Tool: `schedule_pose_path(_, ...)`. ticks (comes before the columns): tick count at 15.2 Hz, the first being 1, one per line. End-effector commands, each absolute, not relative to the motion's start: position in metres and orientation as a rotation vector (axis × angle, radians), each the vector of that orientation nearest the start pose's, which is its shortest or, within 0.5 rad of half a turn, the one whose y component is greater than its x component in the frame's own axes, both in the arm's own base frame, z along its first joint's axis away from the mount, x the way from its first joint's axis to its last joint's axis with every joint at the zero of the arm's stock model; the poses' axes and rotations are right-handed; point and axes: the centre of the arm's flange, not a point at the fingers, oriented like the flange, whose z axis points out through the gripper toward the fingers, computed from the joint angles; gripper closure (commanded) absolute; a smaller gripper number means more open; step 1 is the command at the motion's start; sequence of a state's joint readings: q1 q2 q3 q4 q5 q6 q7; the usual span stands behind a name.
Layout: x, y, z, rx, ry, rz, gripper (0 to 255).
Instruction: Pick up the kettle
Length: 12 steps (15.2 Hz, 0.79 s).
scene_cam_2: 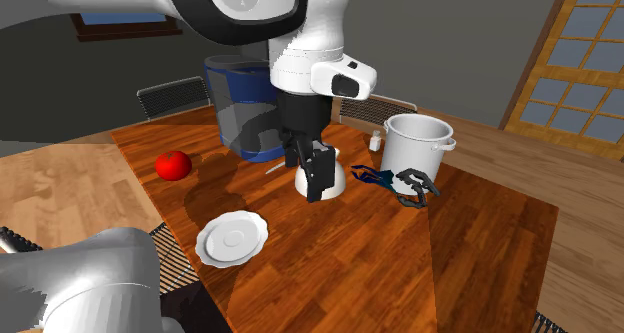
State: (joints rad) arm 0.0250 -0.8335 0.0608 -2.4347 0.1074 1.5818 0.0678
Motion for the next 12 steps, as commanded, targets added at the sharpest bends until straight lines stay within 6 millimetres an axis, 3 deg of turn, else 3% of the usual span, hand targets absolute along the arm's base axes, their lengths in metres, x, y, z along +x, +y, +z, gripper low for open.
schedule_pose_path(1, 0.292, 0.041, 0.568, -3.080, 0.007, 0.038, 0)
schedule_pose_path(12, 0.375, 0.159, 0.528, -3.115, -0.151, 0.031, 0)
